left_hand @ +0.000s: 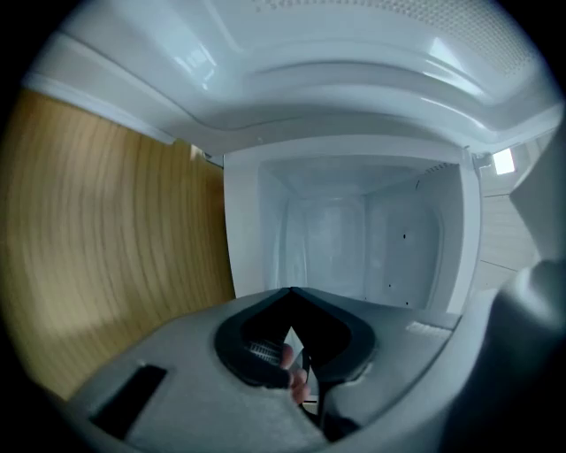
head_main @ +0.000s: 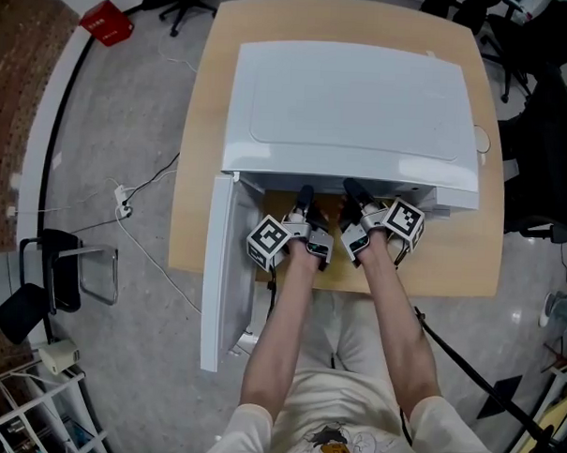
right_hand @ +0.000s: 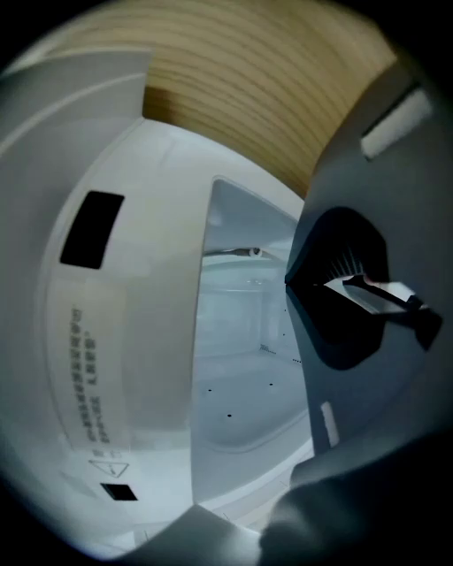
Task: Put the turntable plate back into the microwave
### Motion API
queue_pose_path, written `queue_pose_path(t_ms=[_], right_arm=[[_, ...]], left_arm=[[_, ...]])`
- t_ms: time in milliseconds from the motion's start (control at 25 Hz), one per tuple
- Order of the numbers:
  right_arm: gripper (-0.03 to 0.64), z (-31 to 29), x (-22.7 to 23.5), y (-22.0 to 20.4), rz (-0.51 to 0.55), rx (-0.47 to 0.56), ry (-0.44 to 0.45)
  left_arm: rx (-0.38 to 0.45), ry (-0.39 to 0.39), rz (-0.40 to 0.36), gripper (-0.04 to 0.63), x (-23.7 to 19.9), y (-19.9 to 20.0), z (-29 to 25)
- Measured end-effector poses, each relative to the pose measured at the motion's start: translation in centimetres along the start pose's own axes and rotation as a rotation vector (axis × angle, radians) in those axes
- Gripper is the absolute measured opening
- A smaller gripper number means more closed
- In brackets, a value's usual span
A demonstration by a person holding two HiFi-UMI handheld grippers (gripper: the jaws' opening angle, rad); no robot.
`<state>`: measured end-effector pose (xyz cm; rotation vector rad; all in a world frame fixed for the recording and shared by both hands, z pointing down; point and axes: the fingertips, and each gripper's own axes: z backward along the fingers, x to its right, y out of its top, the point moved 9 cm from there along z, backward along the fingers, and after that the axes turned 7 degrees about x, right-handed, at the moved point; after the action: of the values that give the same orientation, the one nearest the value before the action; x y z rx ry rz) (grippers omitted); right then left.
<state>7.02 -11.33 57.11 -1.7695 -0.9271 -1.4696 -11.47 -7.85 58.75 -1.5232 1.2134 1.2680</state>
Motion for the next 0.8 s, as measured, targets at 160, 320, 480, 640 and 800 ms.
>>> queue_pose_path(t_ms=[160, 320, 480, 640, 800], right_arm=[[0.006, 1.4, 0.9, -0.7, -0.015, 0.007, -0.020], [0.009, 1.7, 1.0, -1.1, -0.005, -0.006, -0.027], [0.006, 2.7, 0.3, -1.4, 0.022, -0.025, -0.025], [0.006, 4.3, -1.8, -1.4, 0.080, -0.039, -0.023], [0.006, 6.6, -5.1, -1.2, 0.205, -0.058, -0.025]], left_arm=[[0.001, -0.002, 0.001, 0.000, 0.2, -0.2, 0.0], [-0.008, -0.006, -0.025, 0.000, 0.7, -0.4, 0.0], [-0.028, 0.010, -0.067, 0.000, 1.4, -0.9, 1.0], [-0.096, 0.025, -0.208, 0.000, 3.8, -1.6, 2.5], [-0.201, 0.027, -0.465, 0.000, 7.7, -3.1, 4.4]])
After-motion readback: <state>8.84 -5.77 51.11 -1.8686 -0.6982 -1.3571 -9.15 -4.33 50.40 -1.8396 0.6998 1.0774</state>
